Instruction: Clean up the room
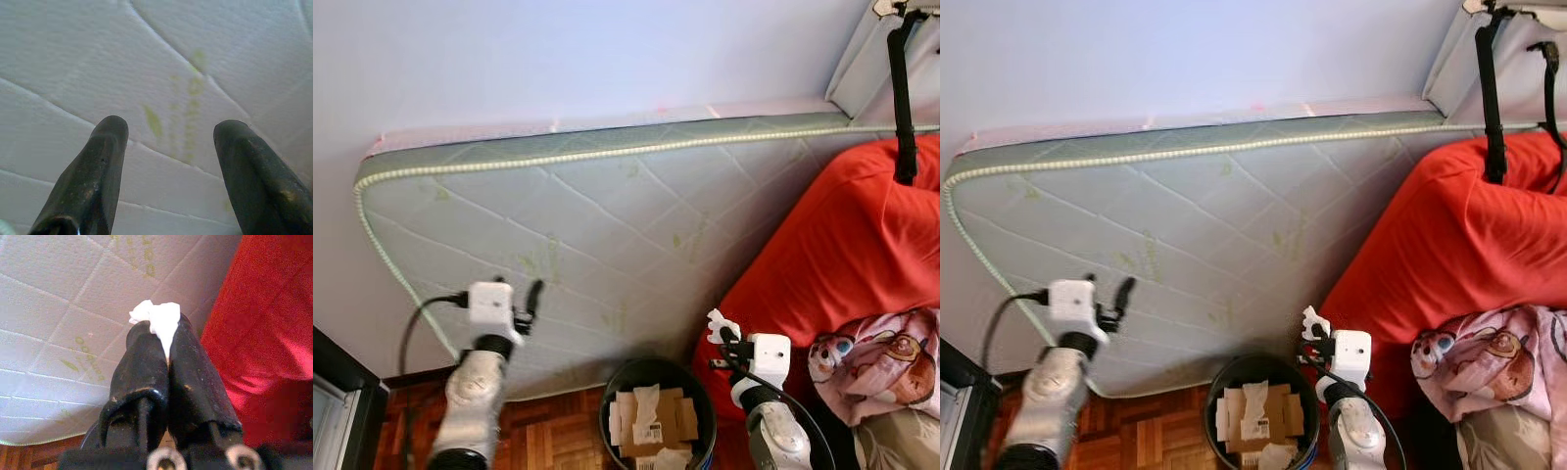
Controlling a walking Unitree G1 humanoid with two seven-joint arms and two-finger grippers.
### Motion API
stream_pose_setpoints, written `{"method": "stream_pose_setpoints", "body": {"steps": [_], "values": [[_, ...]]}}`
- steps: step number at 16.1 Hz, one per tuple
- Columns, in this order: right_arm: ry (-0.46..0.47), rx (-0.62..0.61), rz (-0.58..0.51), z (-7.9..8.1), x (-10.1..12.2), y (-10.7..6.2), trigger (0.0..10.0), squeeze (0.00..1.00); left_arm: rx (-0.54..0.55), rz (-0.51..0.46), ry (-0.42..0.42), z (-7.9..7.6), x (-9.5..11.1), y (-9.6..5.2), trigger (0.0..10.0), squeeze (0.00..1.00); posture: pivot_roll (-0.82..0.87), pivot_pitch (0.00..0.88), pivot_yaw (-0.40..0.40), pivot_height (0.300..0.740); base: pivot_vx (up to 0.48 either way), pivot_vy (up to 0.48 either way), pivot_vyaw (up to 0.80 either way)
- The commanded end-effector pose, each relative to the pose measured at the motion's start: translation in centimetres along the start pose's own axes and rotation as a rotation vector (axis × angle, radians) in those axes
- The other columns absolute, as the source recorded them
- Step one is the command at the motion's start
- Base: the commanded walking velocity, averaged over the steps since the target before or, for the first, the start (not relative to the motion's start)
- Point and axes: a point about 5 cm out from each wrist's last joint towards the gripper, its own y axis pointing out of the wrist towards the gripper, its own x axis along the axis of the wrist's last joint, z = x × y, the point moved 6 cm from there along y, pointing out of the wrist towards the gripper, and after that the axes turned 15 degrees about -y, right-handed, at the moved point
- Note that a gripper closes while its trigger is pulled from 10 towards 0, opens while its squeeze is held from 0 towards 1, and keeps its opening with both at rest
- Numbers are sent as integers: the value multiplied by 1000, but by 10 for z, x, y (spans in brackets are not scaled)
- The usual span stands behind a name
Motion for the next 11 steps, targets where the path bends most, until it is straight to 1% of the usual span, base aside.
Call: {"method": "stream_pose_setpoints", "body": {"steps": [1,2,5,8,9,11], "values": [[-2,-5,-8,-3,5,4,10000,0,11,18,-10,1,-3,-1,10000,0,22,44,-75,716,0,0,0],[-1,-3,-10,-2,6,4,10000,0,9,19,-13,0,-3,-1,10000,0,21,46,-76,716,0,0,0],[1,15,-13,1,9,7,10000,0,5,34,-56,-8,-11,-4,10000,0,17,48,-83,716,0,0,0],[-17,32,34,3,3,9,10000,0,-3,46,-78,-13,-16,-6,10000,0,20,50,-86,711,0,0,0],[-14,31,30,3,3,9,10000,0,-6,49,-85,-14,-16,-7,10000,0,22,50,-87,701,0,0,0],[-5,32,1,4,6,7,10000,0,-39,62,-99,-24,-20,-7,10000,0,26,49,-85,696,0,0,0]]}}
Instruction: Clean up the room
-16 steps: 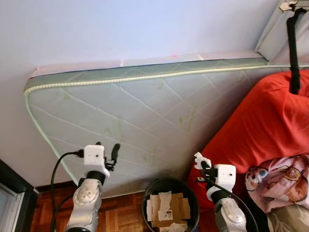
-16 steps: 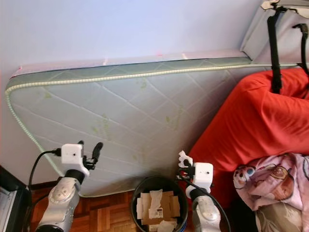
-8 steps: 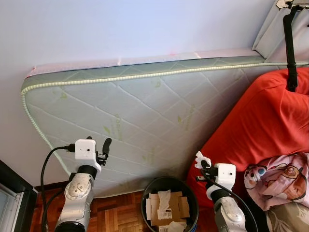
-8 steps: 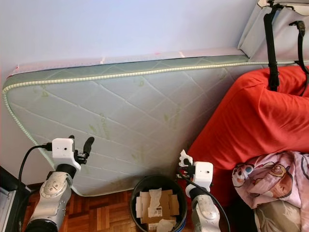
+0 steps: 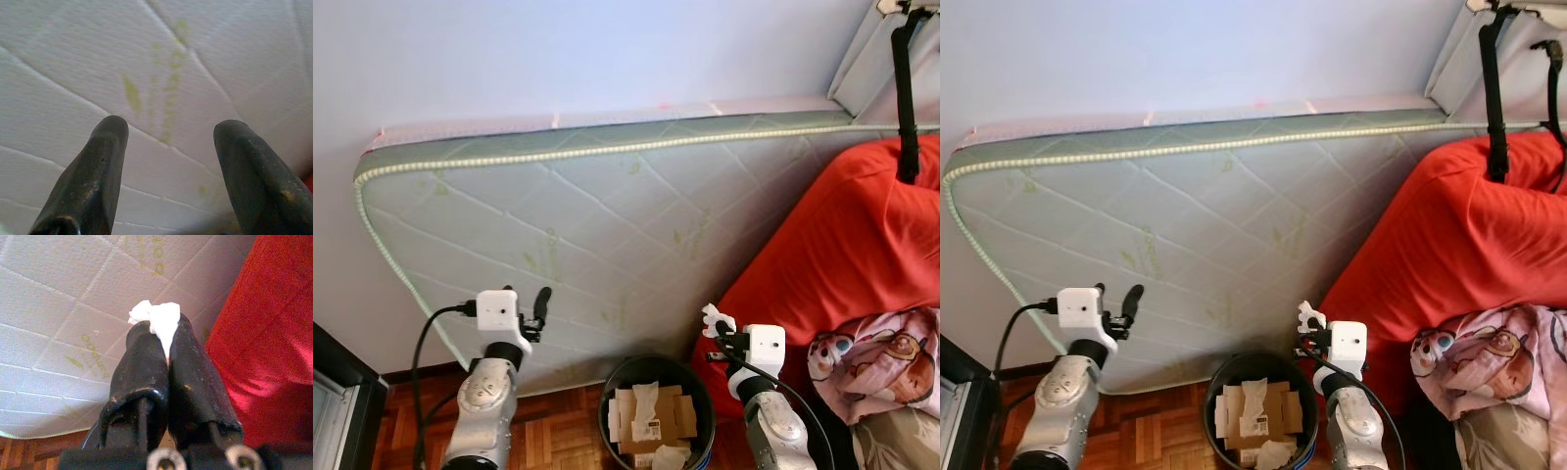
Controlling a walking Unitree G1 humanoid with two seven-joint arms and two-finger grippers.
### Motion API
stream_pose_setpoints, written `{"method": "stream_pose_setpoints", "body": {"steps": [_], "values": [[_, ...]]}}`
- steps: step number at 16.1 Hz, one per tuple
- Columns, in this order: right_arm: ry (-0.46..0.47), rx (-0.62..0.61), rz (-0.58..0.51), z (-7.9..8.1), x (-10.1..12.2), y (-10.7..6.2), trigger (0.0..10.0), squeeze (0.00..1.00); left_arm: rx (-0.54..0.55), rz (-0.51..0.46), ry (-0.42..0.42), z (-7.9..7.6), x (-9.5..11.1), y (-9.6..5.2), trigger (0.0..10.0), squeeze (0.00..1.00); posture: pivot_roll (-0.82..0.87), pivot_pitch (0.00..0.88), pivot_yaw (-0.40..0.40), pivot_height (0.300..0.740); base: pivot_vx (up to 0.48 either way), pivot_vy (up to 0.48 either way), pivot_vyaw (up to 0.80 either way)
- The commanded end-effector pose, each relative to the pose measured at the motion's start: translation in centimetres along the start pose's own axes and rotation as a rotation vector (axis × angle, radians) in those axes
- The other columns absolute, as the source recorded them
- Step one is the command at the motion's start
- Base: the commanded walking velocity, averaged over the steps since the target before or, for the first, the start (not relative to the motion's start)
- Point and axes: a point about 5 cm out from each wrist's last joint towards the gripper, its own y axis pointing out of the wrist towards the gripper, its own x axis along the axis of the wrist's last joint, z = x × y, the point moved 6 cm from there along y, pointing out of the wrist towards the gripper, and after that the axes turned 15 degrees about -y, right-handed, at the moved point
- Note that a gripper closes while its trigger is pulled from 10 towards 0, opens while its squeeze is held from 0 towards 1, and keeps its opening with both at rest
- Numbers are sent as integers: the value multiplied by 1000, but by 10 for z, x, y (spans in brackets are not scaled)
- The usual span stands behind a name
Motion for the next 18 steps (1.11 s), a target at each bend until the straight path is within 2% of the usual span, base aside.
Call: {"method": "stream_pose_setpoints", "body": {"steps": [1,4,9,11,18], "values": [[6,-2,0,-1,-1,-1,10000,0,-35,28,-14,-10,-7,-2,10000,0,24,49,-85,696,0,0,0],[9,0,2,-1,-1,-1,10000,0,-50,32,-15,-16,-9,-2,10000,0,24,49,-86,696,0,0,0],[-10,16,30,1,-4,1,10000,0,-40,27,-12,-15,-7,-1,10000,0,25,51,-90,696,0,0,0],[-13,28,52,3,-7,2,10000,0,-40,48,-2,-17,-12,-1,10000,0,26,51,-91,677,0,0,0],[-5,28,43,3,-7,2,10000,0,-37,60,-2,-17,-15,-3,10000,0,28,51,-94,672,0,0,0]]}}
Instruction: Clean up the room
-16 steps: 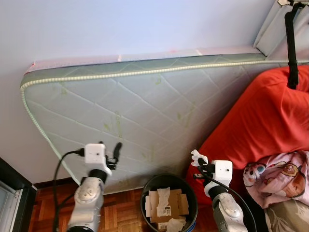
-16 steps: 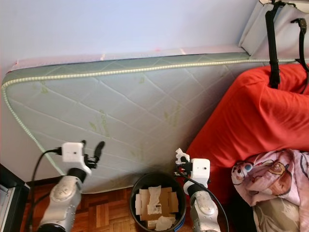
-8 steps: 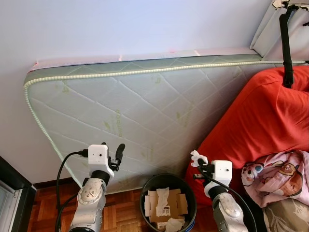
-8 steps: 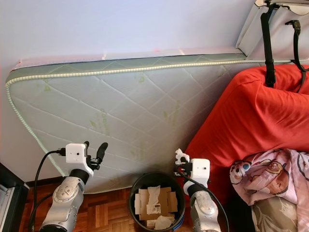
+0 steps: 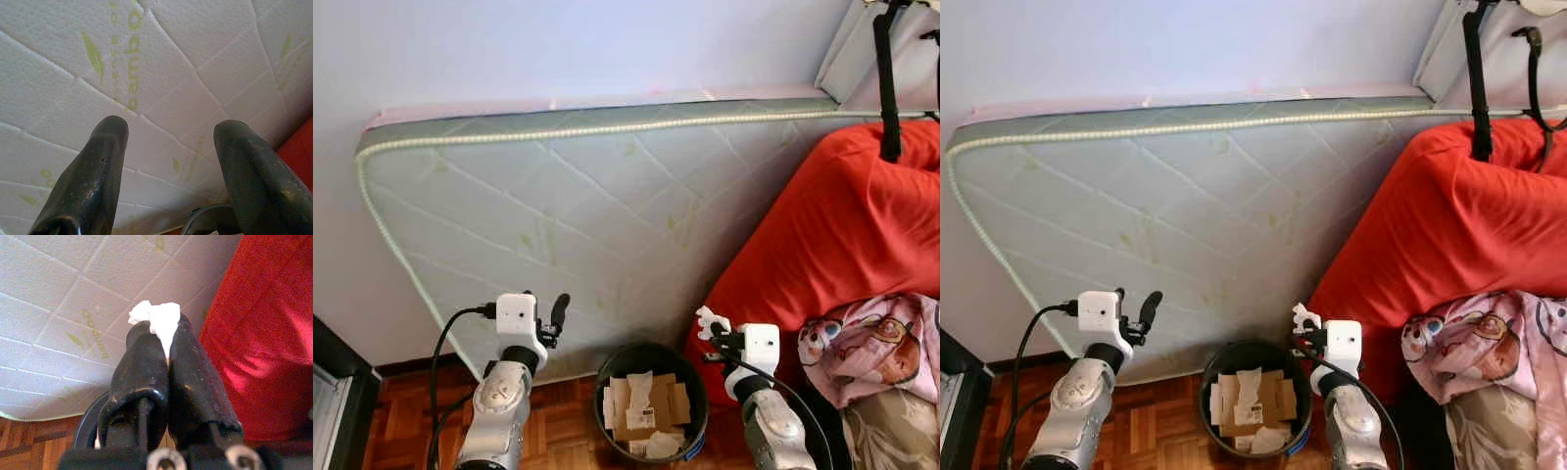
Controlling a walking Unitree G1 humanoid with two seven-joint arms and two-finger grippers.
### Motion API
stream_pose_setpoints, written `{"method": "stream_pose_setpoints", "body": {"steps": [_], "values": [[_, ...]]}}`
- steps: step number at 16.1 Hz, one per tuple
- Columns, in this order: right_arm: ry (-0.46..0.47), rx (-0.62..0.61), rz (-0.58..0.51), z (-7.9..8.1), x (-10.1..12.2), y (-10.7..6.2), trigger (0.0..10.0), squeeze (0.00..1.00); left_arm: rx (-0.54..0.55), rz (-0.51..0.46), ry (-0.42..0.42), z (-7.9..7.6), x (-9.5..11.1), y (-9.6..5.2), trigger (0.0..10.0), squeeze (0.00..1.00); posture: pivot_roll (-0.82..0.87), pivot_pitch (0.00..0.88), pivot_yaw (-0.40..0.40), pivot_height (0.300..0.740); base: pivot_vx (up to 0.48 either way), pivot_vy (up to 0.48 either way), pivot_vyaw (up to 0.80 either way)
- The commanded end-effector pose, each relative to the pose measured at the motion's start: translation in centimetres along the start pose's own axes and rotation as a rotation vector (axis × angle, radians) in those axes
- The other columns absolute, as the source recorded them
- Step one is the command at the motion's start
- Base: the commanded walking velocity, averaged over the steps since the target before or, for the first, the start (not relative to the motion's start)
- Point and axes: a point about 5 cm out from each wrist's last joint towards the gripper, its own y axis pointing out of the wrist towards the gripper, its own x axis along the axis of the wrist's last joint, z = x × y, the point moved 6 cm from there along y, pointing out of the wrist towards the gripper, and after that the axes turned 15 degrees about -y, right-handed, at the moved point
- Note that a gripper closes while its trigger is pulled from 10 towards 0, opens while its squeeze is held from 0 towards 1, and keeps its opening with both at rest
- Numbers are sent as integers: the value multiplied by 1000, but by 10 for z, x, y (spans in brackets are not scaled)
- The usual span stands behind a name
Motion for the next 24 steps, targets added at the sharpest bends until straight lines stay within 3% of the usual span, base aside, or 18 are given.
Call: {"method": "stream_pose_setpoints", "body": {"steps": [1,4,6,17,24], "values": [[3,-1,12,-1,-3,-1,10000,0,2,10,5,-1,-2,-1,10000,0,28,51,-94,672,0,0,0],[-24,24,52,5,-8,2,10000,0,5,13,2,-1,-4,-1,10000,0,29,46,-93,662,0,0,0],[-8,19,19,4,-3,1,10000,0,2,13,0,-3,-4,-1,10000,0,28,42,-92,647,0,0,0],[-12,15,35,2,-5,3,10000,0,3,32,-6,-5,-9,-1,10000,0,29,39,-92,647,0,0,0],[8,16,41,10,-5,5,10000,0,-10,35,-4,-3,-5,-2,10000,0,51,77,-57,647,0,0,0]]}}
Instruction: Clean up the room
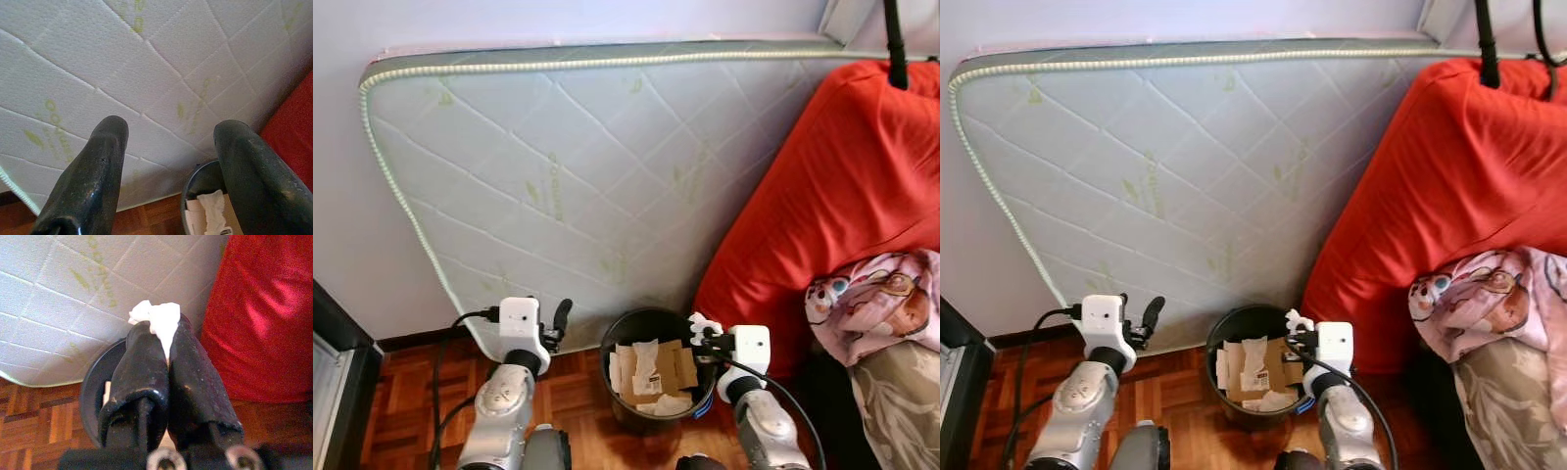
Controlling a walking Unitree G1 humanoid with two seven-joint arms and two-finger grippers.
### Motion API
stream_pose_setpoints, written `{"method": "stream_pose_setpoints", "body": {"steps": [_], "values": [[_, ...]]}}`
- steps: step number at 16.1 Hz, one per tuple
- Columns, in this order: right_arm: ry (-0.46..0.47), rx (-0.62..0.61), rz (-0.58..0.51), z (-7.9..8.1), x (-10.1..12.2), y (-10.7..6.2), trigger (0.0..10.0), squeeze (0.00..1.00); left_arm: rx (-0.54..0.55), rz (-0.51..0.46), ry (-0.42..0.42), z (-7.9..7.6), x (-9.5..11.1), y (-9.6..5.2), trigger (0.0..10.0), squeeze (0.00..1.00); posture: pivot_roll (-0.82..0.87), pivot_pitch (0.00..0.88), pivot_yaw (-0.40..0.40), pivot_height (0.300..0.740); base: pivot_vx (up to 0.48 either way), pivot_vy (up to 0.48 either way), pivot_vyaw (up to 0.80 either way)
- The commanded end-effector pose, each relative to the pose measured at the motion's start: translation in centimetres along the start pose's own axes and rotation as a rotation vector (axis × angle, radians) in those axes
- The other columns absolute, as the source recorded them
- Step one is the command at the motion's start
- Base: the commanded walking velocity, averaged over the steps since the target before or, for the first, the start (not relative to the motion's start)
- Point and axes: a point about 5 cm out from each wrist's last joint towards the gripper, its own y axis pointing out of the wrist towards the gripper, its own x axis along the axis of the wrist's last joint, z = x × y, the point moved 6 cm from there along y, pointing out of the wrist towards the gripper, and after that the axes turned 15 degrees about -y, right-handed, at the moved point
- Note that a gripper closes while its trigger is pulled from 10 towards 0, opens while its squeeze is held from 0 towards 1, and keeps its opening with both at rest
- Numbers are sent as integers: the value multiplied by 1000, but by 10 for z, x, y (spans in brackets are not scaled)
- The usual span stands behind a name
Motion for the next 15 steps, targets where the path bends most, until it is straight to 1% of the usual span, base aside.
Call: {"method": "stream_pose_setpoints", "body": {"steps": [1,5,10,13,15], "values": [[3,-9,4,0,0,1,10000,0,-15,10,9,-2,0,-1,10000,0,50,81,-47,647,0,0,0],[3,-12,18,-1,-3,0,10000,0,1,17,19,6,3,1,10000,0,51,95,-37,647,0,0,0],[-2,-12,28,-1,-5,0,10000,0,1,23,21,6,3,1,10000,0,50,104,-37,647,0,0,0],[-10,5,36,5,-7,-1,10000,0,1,24,22,7,4,0,10000,0,53,102,-36,647,269,0,0],[-12,6,38,6,-8,-1,10000,0,1,26,23,8,3,0,10000,0,53,99,-34,647,281,0,0]]}}
